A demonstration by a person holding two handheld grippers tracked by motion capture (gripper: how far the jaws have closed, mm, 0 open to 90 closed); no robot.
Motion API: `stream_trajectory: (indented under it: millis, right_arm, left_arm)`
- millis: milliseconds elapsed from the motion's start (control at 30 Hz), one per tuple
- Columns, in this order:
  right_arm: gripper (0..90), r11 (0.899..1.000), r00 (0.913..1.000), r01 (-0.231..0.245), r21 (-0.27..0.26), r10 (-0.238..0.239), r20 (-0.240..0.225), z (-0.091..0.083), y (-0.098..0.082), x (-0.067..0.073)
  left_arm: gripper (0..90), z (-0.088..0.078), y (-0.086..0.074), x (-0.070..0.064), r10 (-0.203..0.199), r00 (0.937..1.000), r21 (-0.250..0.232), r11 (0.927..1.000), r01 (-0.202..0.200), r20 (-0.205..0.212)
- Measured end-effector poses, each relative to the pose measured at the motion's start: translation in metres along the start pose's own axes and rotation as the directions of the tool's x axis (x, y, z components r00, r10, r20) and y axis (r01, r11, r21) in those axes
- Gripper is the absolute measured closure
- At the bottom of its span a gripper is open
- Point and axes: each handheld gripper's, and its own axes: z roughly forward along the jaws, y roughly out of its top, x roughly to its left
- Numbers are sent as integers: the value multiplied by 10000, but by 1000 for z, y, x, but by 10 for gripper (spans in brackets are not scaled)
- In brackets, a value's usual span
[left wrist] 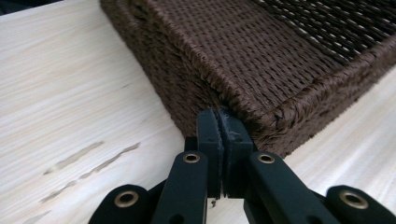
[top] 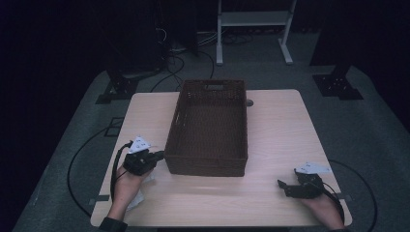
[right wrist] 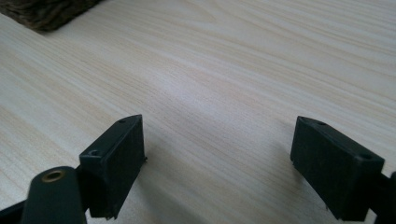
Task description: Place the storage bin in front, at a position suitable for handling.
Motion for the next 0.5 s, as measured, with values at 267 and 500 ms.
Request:
stream_trajectory:
  millis: [267, 500]
  right_arm:
    - [169, 10000, 10000, -1, -6, 1, 12, 0, 0, 0]
    - [168, 10000, 10000, 4, -15, -4, 13, 0, 0, 0]
  left_arm:
    - [718, -6, -5, 0, -79, 10000, 38, 10000, 79, -28]
    - [455, -21, -28, -9, -46, 9998, 370, 9993, 39, 174]
